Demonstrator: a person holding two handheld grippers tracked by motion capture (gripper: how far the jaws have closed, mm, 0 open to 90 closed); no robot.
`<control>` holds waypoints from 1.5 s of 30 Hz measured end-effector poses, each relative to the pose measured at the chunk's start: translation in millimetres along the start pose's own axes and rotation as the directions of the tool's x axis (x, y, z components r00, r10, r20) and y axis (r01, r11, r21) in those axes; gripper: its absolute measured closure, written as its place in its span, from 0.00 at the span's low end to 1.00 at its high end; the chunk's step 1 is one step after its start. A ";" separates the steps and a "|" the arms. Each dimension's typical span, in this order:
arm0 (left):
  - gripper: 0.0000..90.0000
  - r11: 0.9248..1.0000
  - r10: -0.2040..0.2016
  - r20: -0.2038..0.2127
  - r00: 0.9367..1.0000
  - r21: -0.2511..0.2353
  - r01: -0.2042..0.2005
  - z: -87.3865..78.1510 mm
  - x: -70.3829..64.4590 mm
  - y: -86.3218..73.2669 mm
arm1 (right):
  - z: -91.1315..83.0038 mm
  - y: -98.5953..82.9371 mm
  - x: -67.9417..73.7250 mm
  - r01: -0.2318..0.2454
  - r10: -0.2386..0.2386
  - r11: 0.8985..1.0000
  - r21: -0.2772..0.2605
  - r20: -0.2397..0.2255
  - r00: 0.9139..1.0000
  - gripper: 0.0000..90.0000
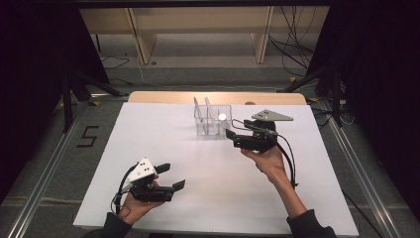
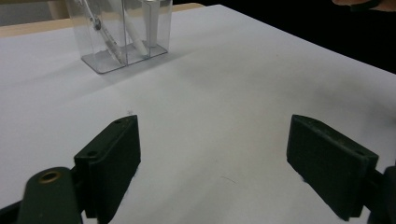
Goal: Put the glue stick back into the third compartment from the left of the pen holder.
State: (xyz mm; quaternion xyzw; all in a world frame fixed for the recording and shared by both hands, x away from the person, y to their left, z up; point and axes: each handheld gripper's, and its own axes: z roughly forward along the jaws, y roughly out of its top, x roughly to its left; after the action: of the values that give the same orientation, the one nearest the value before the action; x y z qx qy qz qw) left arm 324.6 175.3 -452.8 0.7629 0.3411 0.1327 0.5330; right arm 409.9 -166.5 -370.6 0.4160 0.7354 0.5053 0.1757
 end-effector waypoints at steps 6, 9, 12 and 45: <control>0.19 1.000 -0.004 0.001 1.000 0.000 0.004 0.0 0.4 -0.1 | -12.4 -15.3 0.8 -0.010 0.010 1.000 -0.004 -0.011 1.000 0.25; 0.19 1.000 -0.003 0.002 1.000 0.000 0.003 -0.1 0.4 0.0 | -18.3 -23.6 1.4 -0.006 0.006 1.000 -0.004 -0.013 1.000 0.25; 0.19 1.000 -0.003 0.002 1.000 0.001 0.003 0.1 0.4 -0.1 | -25.8 -32.9 1.6 -0.013 0.013 1.000 -0.007 -0.021 1.000 0.25; 0.19 1.000 0.012 0.017 1.000 0.012 -0.012 -0.6 -2.8 -0.4 | -80.1 -123.5 13.5 0.023 -0.027 0.998 -0.050 -0.065 0.998 0.21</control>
State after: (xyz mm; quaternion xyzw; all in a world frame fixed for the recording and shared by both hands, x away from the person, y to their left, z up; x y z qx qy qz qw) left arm 322.1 174.0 -452.4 0.7691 0.3328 0.1276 0.5305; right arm 294.0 -221.3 -444.0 0.3855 0.7332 0.5345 0.1679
